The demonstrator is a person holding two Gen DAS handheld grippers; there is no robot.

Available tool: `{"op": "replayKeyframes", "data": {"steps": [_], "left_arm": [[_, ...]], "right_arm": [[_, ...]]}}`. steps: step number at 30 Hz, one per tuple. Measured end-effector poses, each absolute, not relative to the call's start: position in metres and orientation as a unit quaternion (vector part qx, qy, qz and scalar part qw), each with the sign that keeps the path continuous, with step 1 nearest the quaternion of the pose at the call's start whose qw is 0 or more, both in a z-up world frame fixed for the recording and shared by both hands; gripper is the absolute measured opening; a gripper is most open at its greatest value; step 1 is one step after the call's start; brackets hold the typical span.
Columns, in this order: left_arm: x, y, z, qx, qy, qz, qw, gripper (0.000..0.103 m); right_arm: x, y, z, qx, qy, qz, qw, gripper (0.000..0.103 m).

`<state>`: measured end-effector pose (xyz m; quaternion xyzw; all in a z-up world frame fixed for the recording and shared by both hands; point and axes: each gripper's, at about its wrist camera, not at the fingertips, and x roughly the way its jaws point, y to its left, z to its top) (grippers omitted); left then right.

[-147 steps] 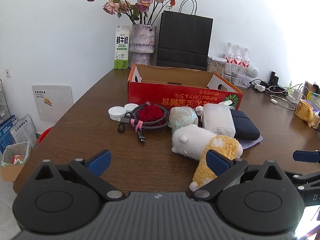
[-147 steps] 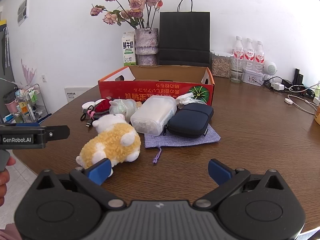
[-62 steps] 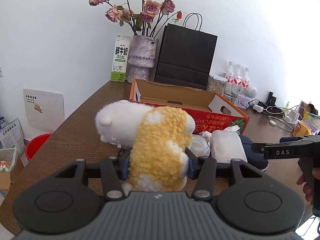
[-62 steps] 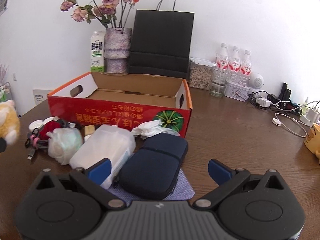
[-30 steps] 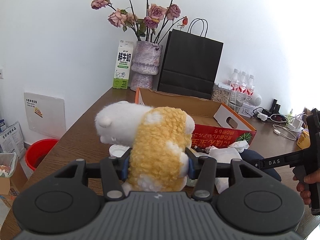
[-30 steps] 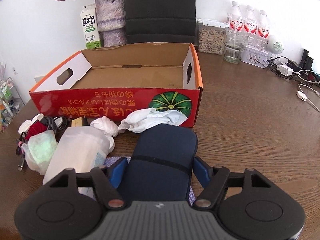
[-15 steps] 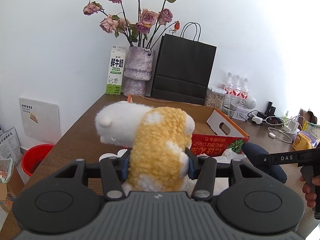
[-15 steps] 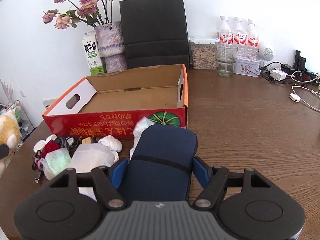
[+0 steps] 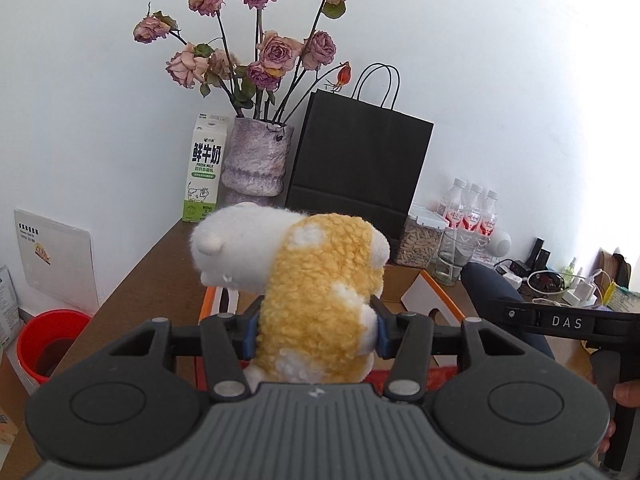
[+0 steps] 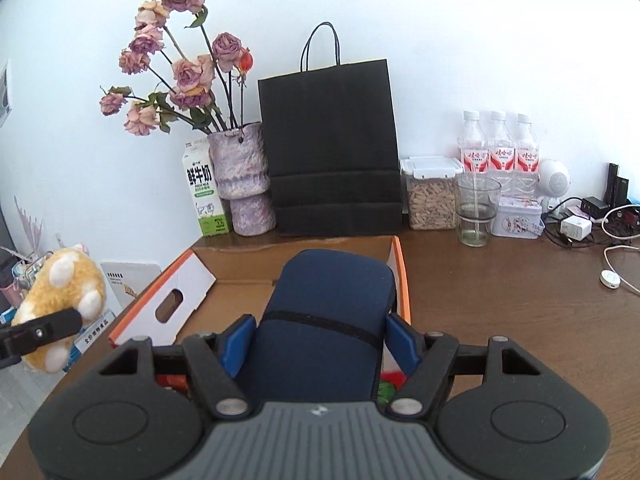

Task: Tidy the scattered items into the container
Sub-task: 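Carry plush toy and navy case into the box and open both grippers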

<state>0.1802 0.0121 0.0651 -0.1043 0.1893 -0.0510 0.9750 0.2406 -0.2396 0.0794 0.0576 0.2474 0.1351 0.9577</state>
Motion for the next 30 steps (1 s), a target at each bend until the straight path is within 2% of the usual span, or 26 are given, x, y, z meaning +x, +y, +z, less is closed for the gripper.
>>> {"op": "replayKeyframes", "data": {"steps": [13, 17, 22, 23, 24, 25, 26, 27, 30], "left_arm": [[0.288, -0.004, 0.041, -0.123, 0.196, 0.011, 0.973, 0.051], [0.309, -0.003, 0.02, -0.119, 0.2, 0.018, 0.972, 0.051], [0.326, -0.005, -0.004, -0.095, 0.252, 0.024, 0.963, 0.051], [0.327, -0.006, -0.006, -0.093, 0.255, 0.028, 0.962, 0.051], [0.327, -0.006, -0.007, -0.091, 0.256, 0.028, 0.962, 0.051], [0.326, -0.006, -0.007, -0.09, 0.257, 0.027, 0.962, 0.051], [0.326, -0.006, -0.008, -0.089, 0.258, 0.027, 0.962, 0.051], [0.325, -0.007, -0.008, -0.088, 0.259, 0.027, 0.962, 0.051], [0.326, -0.008, -0.009, -0.086, 0.263, 0.028, 0.961, 0.051]], "right_arm": [[0.325, -0.201, 0.06, 0.106, 0.216, 0.142, 0.96, 0.07], [0.342, -0.198, 0.042, 0.104, 0.224, 0.139, 0.959, 0.07], [0.356, -0.191, 0.022, 0.09, 0.262, 0.143, 0.95, 0.069], [0.357, -0.192, 0.02, 0.089, 0.263, 0.14, 0.95, 0.067], [0.357, -0.192, 0.02, 0.087, 0.262, 0.136, 0.952, 0.059], [0.356, -0.193, 0.02, 0.082, 0.259, 0.127, 0.954, 0.045], [0.358, -0.195, 0.021, 0.088, 0.261, 0.131, 0.952, 0.016], [0.358, -0.198, 0.02, 0.101, 0.264, 0.135, 0.95, 0.013], [0.361, -0.196, 0.017, 0.091, 0.278, 0.127, 0.948, 0.016]]}}
